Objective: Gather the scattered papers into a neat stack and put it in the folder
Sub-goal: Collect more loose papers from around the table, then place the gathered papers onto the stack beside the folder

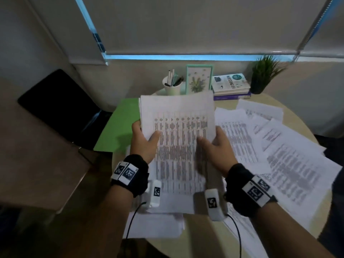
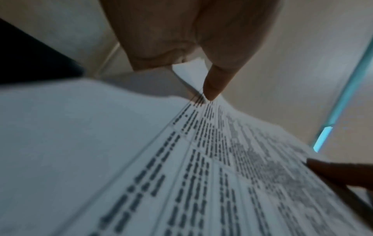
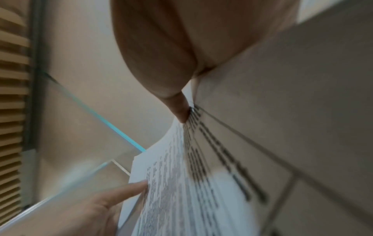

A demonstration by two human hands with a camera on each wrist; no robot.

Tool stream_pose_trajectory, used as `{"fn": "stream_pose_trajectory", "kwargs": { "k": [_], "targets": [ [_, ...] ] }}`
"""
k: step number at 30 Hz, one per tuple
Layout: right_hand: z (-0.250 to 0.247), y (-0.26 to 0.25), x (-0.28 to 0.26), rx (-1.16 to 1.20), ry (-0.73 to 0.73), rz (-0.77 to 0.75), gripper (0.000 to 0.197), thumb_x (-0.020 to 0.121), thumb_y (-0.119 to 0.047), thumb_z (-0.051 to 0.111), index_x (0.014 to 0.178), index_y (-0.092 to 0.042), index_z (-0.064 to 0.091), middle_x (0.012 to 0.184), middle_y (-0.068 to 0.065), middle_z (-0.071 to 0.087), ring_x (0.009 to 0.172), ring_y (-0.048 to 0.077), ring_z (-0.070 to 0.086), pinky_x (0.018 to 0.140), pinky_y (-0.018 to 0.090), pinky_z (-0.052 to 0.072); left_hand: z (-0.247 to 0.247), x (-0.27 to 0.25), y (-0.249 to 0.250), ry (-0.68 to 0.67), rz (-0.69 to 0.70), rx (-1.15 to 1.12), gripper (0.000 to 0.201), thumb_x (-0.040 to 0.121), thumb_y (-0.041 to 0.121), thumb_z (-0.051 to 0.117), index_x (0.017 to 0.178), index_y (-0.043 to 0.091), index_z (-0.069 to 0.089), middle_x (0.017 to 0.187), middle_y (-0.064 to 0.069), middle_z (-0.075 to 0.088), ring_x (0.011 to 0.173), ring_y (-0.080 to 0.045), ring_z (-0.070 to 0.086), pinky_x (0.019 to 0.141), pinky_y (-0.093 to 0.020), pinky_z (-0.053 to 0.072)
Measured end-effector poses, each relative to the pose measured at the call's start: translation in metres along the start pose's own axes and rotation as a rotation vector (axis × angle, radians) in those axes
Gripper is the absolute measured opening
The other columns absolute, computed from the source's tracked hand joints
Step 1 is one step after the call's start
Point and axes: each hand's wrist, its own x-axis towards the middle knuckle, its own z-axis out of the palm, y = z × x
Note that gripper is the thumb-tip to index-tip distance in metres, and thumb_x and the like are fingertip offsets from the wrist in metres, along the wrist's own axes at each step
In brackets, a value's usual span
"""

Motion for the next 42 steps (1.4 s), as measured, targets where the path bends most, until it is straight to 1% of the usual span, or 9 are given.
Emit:
{"fn": "stream_pose_trajectory", "kwargs": {
  "k": [8, 15, 18, 22, 26, 34, 37, 40, 42],
  "targets": [
    [0.107, 0.063, -0.021, -0.205, -0.08, 0.258, 0.039, 0.097, -0.022, 0.058, 0.131, -0.009, 0.043, 0.116, 0.005, 0.058, 0.101, 0.019, 0.054, 0.082, 0.021, 0.036, -0.06, 0.005, -0.113, -0.08, -0.291, 0.148, 0.055, 0.089, 0.015, 0.064, 0.136, 0.018, 0.038, 0.125, -0.004, 0.058, 0.114, -0.027, 0.057, 0.101, -0.044, 0.045],
    [0.148, 0.095, -0.022, -0.412, 0.015, 0.431, 0.041, 0.09, -0.017, 0.058, 0.128, -0.009, 0.046, 0.121, 0.012, 0.06, 0.096, 0.026, 0.055, 0.082, 0.032, 0.048, -0.067, 0.012, -0.167, -0.144, -0.382, 0.188, 0.061, 0.09, 0.009, 0.063, 0.143, 0.023, 0.037, 0.123, 0.002, 0.057, 0.109, -0.02, 0.055, 0.099, -0.037, 0.044],
    [0.153, 0.099, -0.024, -0.573, 0.072, 0.431, 0.045, 0.089, -0.022, 0.058, 0.13, -0.011, 0.044, 0.133, 0.01, 0.046, 0.12, 0.031, 0.045, 0.097, 0.039, 0.04, -0.066, 0.016, -0.177, -0.142, -0.402, 0.256, 0.056, 0.087, 0.011, 0.063, 0.137, 0.024, 0.042, 0.12, 0.002, 0.057, 0.107, -0.021, 0.056, 0.098, -0.037, 0.045],
    [0.165, 0.113, -0.025, -0.471, 0.05, 0.401, 0.043, 0.091, -0.022, 0.057, 0.124, -0.005, 0.036, 0.137, 0.012, 0.037, 0.116, 0.033, 0.048, 0.095, 0.043, 0.046, -0.064, 0.017, -0.185, -0.13, -0.393, 0.392, 0.072, 0.08, 0.026, 0.065, 0.144, 0.028, 0.032, 0.146, -0.003, 0.042, 0.129, -0.031, 0.045, 0.107, -0.053, 0.039],
    [0.184, 0.121, -0.023, -0.513, 0.058, 0.396, 0.038, 0.089, -0.028, 0.059, 0.111, -0.004, 0.038, 0.123, 0.011, 0.04, 0.114, 0.031, 0.044, 0.096, 0.047, 0.045, -0.054, 0.013, -0.178, -0.093, -0.491, 0.344, 0.089, 0.089, 0.012, 0.06, 0.155, 0.021, 0.001, 0.161, -0.001, 0.009, 0.143, -0.031, 0.026, 0.113, -0.038, 0.027],
    [0.184, 0.126, -0.021, -0.519, -0.022, 0.445, 0.058, 0.091, -0.036, 0.054, 0.135, -0.006, 0.031, 0.147, 0.014, 0.03, 0.131, 0.035, 0.04, 0.106, 0.051, 0.04, -0.048, 0.017, -0.178, -0.102, -0.524, 0.339, 0.091, 0.089, 0.01, 0.06, 0.154, 0.02, -0.003, 0.162, -0.003, 0.009, 0.141, -0.033, 0.029, 0.11, -0.039, 0.032],
    [0.176, 0.12, -0.022, -0.474, -0.062, 0.442, 0.056, 0.092, -0.034, 0.052, 0.135, -0.003, 0.03, 0.145, 0.017, 0.032, 0.131, 0.035, 0.038, 0.106, 0.046, 0.04, -0.051, 0.019, -0.176, -0.096, -0.536, 0.362, 0.096, 0.088, 0.016, 0.063, 0.154, 0.022, -0.007, 0.162, -0.001, 0.008, 0.143, -0.033, 0.025, 0.113, -0.042, 0.029],
    [0.153, 0.105, -0.025, -0.425, -0.11, 0.403, 0.036, 0.098, -0.03, 0.048, 0.124, -0.006, 0.039, 0.123, 0.013, 0.051, 0.103, 0.028, 0.053, 0.083, 0.03, 0.041, -0.053, 0.018, -0.168, -0.025, -0.51, 0.349, 0.1, 0.083, 0.023, 0.066, 0.154, 0.025, -0.006, 0.161, -0.004, 0.01, 0.145, -0.033, 0.02, 0.114, -0.052, 0.029],
    [0.131, 0.096, -0.027, -0.389, -0.111, 0.386, 0.046, 0.1, -0.034, 0.046, 0.138, -0.009, 0.04, 0.131, 0.012, 0.055, 0.111, 0.028, 0.056, 0.088, 0.029, 0.041, -0.048, 0.015, -0.159, 0.04, -0.443, 0.348, 0.095, 0.086, 0.021, 0.066, 0.154, 0.022, 0.001, 0.161, -0.004, 0.01, 0.146, -0.031, 0.017, 0.114, -0.051, 0.028]
  ]
}}
